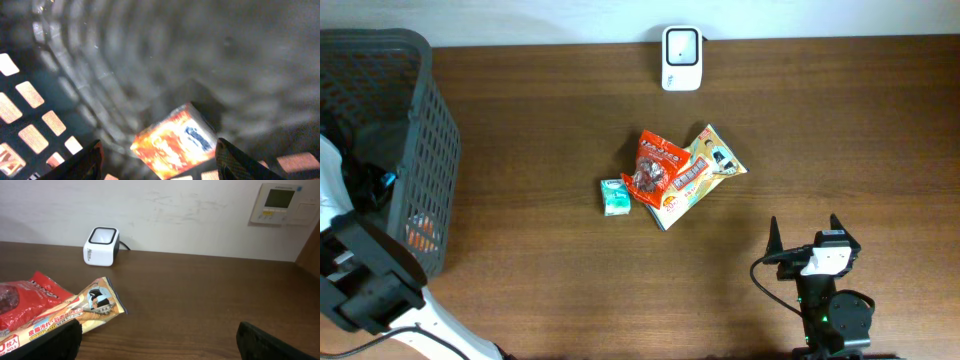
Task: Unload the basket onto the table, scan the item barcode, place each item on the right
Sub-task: 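Lower the left gripper into the basket and grasp the orange-white pack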
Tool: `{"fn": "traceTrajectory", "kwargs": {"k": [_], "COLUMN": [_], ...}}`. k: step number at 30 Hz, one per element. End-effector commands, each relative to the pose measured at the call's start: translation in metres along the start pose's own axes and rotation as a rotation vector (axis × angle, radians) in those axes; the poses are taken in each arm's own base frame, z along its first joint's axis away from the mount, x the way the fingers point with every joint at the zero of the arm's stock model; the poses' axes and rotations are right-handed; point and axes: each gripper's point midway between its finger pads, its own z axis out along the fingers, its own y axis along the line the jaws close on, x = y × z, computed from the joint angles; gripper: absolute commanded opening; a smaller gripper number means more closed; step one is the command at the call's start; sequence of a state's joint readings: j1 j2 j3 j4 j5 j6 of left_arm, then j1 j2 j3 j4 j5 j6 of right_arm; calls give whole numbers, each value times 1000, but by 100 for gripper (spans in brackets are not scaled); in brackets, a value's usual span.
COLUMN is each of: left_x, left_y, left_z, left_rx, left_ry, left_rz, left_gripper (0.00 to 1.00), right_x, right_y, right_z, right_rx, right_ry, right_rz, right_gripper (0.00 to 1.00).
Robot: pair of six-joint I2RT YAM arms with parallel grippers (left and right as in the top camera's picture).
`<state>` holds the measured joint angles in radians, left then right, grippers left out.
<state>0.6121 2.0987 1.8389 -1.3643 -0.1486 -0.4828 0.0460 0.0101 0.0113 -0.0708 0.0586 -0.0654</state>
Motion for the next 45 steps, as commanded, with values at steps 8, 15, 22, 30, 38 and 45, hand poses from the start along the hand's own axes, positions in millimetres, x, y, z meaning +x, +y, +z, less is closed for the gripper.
{"fn": "traceTrajectory", "kwargs": {"k": [8, 15, 22, 30, 38, 45], "left_x": [26, 38, 36, 48, 55, 60], "left_y": [-12, -10, -11, -20, -18, -14], "left_z": [40, 65, 66, 63, 56, 53], "left_rx": [-13, -24, -18, 40, 40, 24], "left_ry": [131, 162, 152, 211, 253, 274], "left_rz": [40, 43, 41, 49, 50, 64], "left_gripper": [70, 64, 24, 80, 94, 95], "right_x": [3, 3, 3, 3, 3, 3], "right_y": [3, 3, 3, 3, 3, 3], "right_z": [0, 0, 0, 0, 0, 0], "right_rx": [-12, -12, -12, -12, -12, -12], "right_ry": [7, 6, 7, 7, 6, 6], "right_rz": [-7, -7, -7, -7, -6, -7], "right_gripper": [98, 99, 98, 98, 99, 98]}}
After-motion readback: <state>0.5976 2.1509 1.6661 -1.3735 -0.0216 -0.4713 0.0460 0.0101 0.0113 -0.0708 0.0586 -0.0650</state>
